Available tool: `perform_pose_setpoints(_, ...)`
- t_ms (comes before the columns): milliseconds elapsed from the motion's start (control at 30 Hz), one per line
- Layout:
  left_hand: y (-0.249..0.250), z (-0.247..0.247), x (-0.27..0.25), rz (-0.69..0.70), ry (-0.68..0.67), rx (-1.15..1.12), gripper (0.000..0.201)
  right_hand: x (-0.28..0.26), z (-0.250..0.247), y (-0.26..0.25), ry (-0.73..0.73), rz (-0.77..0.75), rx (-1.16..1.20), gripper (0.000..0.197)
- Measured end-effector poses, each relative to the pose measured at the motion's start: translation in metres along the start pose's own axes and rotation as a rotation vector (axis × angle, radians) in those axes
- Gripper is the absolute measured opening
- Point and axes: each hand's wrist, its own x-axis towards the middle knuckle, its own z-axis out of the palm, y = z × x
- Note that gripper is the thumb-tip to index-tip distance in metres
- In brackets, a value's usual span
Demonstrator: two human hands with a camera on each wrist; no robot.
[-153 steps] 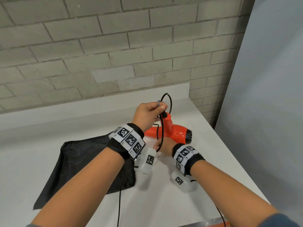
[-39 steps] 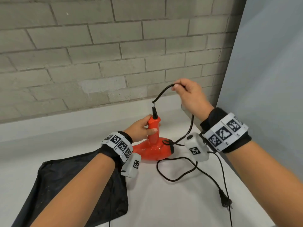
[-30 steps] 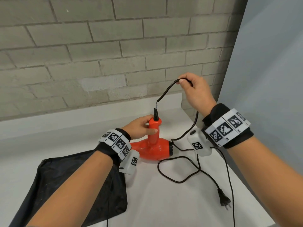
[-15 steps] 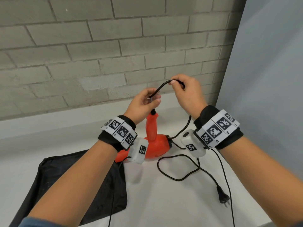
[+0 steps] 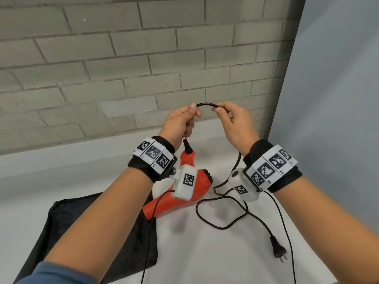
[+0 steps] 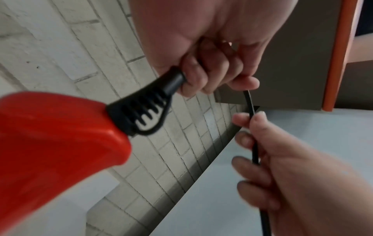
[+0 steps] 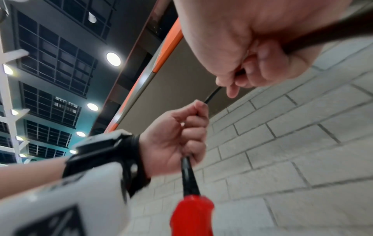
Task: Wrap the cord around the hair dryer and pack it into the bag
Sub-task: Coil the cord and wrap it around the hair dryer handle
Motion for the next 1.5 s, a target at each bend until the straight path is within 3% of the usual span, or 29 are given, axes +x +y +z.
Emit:
perform_pose_setpoints(267,0.006,0.009,0.000,-0.078,-0.042,-0.070,0.035,-0.033,0.005,0.037,-0.087,0.086,-0.074,0.023)
perform_pose_setpoints(700,0.010,0.024,-0.010,-0.125,-0.054,-0.191,0.036,-0.040,-0.017,0.028,-0.038,0.101,-0.117,0.027)
perform_pose_setpoints(900,0.003,0.027,-0.012,-0.159,-0.043,-0.342,0.035,-0.066,0.009,0.023,-0.423,0.200,-0.275,0.047)
perform_pose_setpoints(1067,0.001,0.024,-0.015,-0.166,-0.009,-0.295,0.035,-0.089,0.015,0.019,-0.519,0.206,-0.324,0.047)
perform_pose_setpoints(1233,-0.004,0.021,-0.013,-0.117,-0.019,-0.206,0.039,-0.095,0.003,0.015,-0.384,-0.017,-0.429,0.032)
perform_pose_setpoints(1367,-0.006,0.023,-0.015,-0.093,-0.050,0.039,0.038,-0.083,-0.008,0.006,-0.176,-0.306,-0.586,0.030)
perform_pose_setpoints(1500,0.004,0.030,-0.023,-0.082,-0.074,0.290,0.040,-0.061,-0.014,-0.007,-0.097,-0.406,-0.517,0.029)
